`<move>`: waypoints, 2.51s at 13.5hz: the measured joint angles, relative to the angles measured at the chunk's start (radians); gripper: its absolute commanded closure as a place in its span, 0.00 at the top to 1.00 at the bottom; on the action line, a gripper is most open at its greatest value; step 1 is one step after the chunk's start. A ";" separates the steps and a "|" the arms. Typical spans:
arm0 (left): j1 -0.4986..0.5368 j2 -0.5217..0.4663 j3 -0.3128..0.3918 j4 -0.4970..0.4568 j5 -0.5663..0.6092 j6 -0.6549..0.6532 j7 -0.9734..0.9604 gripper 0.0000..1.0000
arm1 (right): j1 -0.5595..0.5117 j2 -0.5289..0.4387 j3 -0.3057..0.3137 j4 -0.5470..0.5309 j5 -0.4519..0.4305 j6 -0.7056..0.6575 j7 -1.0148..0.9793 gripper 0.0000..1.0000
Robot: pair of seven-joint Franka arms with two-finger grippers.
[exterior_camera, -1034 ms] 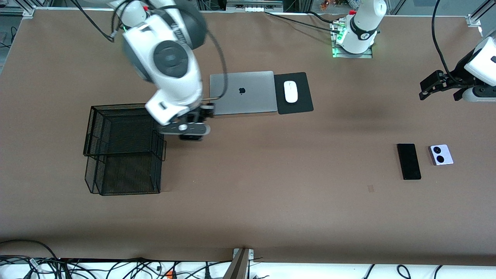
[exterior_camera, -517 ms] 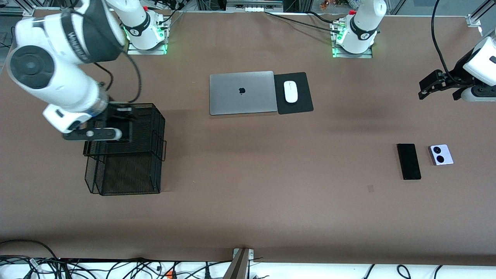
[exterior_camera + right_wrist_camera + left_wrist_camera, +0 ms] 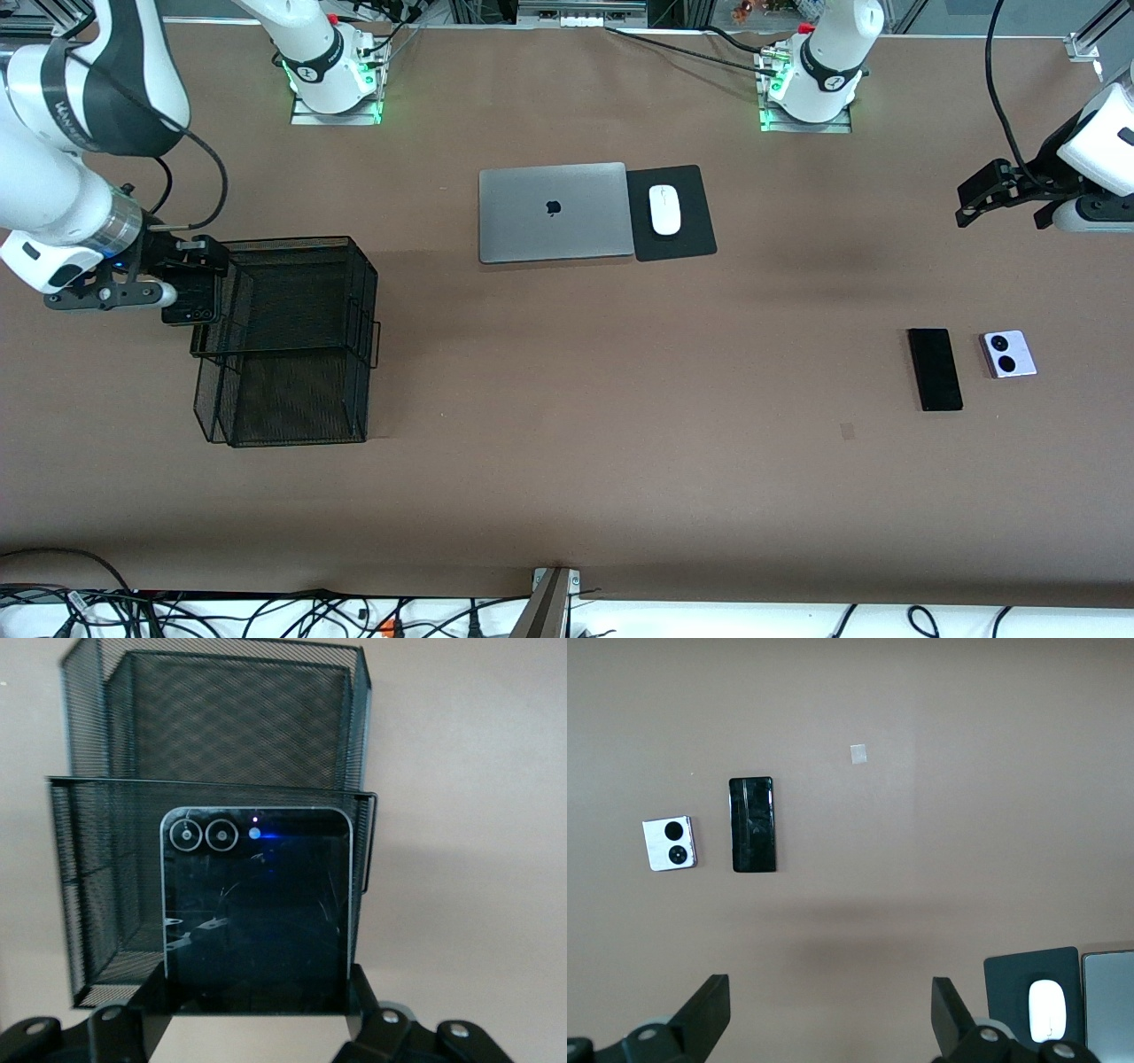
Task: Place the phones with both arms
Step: 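Lower the flip phone into the basket and open the right gripper, then grasp the black bar phone with the left gripper while the right gripper withdraws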
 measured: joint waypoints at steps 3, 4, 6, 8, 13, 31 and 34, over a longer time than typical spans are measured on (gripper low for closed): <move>0.000 0.000 0.000 0.000 0.000 0.000 0.000 1.00 | -0.001 0.024 -0.008 -0.077 0.006 0.110 -0.006 0.00; 0.000 0.000 0.000 0.000 0.000 -0.001 0.000 1.00 | -0.001 0.044 -0.007 -0.088 0.006 0.140 -0.006 0.00; 0.000 0.000 0.000 0.000 0.000 -0.001 0.000 1.00 | -0.001 0.088 -0.006 -0.093 0.010 0.180 -0.006 0.00; 0.000 0.008 -0.001 0.000 0.000 -0.011 0.000 1.00 | -0.001 0.125 -0.006 -0.093 0.012 0.207 -0.006 0.00; -0.001 0.024 -0.006 0.000 0.000 -0.021 0.000 1.00 | -0.001 0.153 -0.006 -0.093 0.012 0.212 -0.006 0.00; 0.150 0.498 0.021 -0.005 0.115 0.237 0.023 1.00 | -0.033 0.179 -0.019 -0.011 0.016 0.085 -0.010 1.00; 0.193 0.602 0.021 -0.003 0.115 0.374 0.092 1.00 | -0.033 0.164 -0.011 0.109 0.016 -0.047 -0.005 1.00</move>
